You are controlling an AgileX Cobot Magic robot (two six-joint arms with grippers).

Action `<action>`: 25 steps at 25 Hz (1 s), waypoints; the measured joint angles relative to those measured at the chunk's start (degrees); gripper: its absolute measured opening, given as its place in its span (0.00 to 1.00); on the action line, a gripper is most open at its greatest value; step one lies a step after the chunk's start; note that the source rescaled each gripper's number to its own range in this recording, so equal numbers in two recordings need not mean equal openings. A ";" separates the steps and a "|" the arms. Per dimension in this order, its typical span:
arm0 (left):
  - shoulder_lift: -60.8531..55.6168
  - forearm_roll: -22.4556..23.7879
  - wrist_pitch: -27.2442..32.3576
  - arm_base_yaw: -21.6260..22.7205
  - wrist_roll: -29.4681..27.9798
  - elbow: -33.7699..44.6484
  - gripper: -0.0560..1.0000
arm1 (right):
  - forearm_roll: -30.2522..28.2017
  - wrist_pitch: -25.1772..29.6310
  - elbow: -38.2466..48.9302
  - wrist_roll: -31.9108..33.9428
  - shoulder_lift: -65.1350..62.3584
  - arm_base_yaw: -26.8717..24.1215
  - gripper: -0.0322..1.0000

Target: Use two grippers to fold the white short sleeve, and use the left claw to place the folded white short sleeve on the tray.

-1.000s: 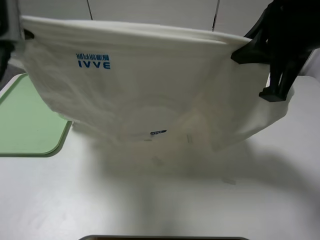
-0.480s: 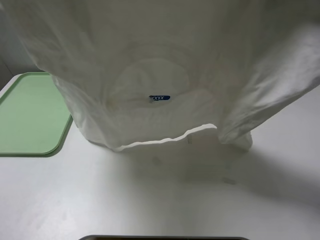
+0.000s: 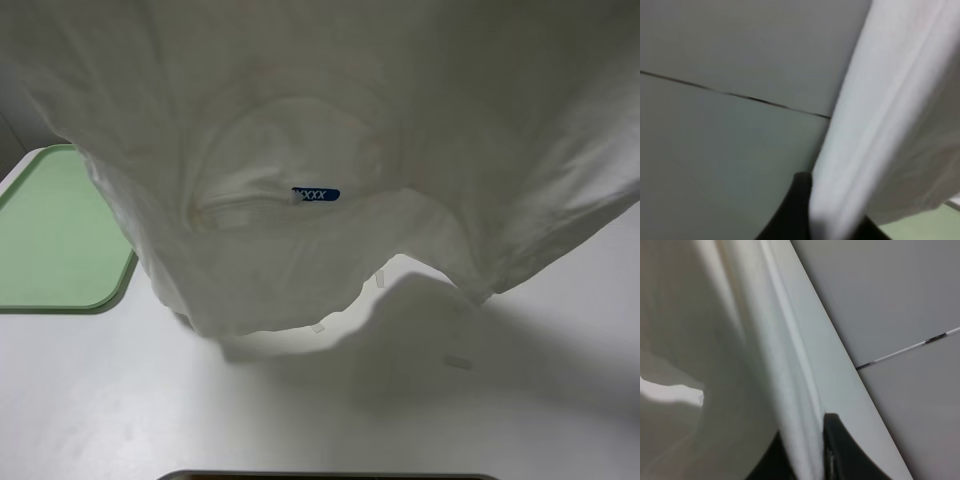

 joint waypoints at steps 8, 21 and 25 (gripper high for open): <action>-0.10 -0.70 8.95 -0.07 -0.18 -0.32 0.05 | 0.96 1.12 -0.01 1.98 0.00 2.66 0.08; -6.88 -4.83 10.19 -0.07 -3.33 -0.32 0.05 | 6.63 1.05 6.09 6.02 -8.66 6.02 0.08; -11.21 -7.25 10.19 -0.07 -4.57 3.72 0.05 | 10.24 0.10 12.11 6.54 -14.10 6.02 0.08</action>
